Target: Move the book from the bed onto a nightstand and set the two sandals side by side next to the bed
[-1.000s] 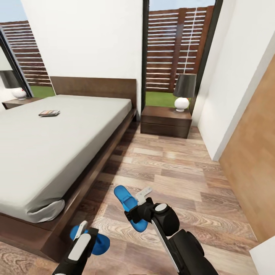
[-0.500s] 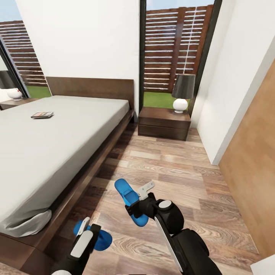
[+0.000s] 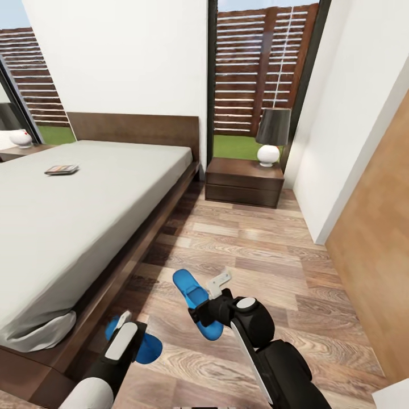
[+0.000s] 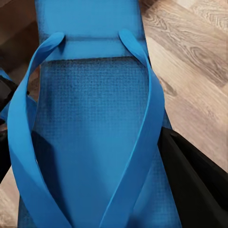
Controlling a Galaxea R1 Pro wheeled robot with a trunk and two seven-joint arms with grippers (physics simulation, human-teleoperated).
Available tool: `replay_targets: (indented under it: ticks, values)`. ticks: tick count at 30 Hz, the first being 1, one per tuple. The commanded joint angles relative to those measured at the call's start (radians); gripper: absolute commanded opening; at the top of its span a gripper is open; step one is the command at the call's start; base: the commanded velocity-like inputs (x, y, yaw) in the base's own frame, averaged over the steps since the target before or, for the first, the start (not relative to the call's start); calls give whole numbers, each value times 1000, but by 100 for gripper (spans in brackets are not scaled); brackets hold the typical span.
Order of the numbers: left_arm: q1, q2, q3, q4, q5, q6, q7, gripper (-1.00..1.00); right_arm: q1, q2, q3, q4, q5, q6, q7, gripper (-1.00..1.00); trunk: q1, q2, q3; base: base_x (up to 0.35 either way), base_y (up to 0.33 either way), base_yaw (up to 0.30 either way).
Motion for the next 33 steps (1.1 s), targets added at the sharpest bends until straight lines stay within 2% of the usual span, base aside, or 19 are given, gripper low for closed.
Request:
replay_targets:
  ticks: [1,3,5,6,9,10,12,15,16,19,20,21,22,23,26,33]
  values:
    - [-2,-1,3,-3,14,0,16,-100,-1,0,0,-1,10,4,7,-100,0,-1,-5,0,0,0]
    - [-5,-1,0,-3,34,1,28,-100,-1,0,1,-1,10,4,7,-100,1,-1,-13,0,0,0]
    - [-6,-1,0,-1,43,2,10,-100,-1,0,0,-2,10,4,7,-100,2,-2,-20,0,0,0]
    - [-7,-1,2,2,48,3,-29,-100,-1,0,0,-2,10,4,7,-100,2,-2,-24,0,0,0]
    - [-8,-3,2,5,52,4,-96,-100,-1,0,0,-2,10,4,7,-100,4,-3,-36,0,0,0]
    - [-8,-3,2,5,52,4,-96,-100,-1,0,0,-2,10,4,7,-100,4,-3,-40,0,0,0]
    - [-7,-2,4,7,55,2,-147,-100,-1,0,-1,-2,10,4,7,-100,5,-3,-47,0,0,0]
    - [-7,1,5,9,56,2,-168,-100,-1,0,-3,-2,10,4,7,-100,6,-4,-59,0,0,0]
    - [-7,5,5,11,67,4,-181,-100,-9,-1,-14,-3,10,4,7,-100,7,-4,-63,0,0,0]
    - [-7,6,5,13,80,5,-184,-100,-37,0,-49,-3,10,4,7,-100,8,-5,-74,0,0,0]
    - [-7,6,6,15,86,5,-184,-100,-62,1,-79,-3,10,4,7,-100,9,-5,-78,0,0,0]
    - [-7,6,6,19,88,5,-184,-100,-73,2,-91,-3,10,4,7,-100,9,-5,-82,0,0,0]
    - [-14,7,6,49,101,4,-183,-100,-128,2,-122,-3,9,4,7,-100,10,-6,-86,0,0,0]
    - [-23,7,6,70,107,2,-183,-100,-146,1,-129,-3,8,4,7,-100,10,-6,-90,0,0,0]
    - [-46,8,6,129,117,-2,-186,-100,-163,-1,-132,-3,6,4,11,-100,11,-7,-102,0,0,0]
    - [-65,12,5,166,116,-4,-191,-100,-166,1,-130,-3,2,-20,13,-100,15,-8,-129,0,0,0]
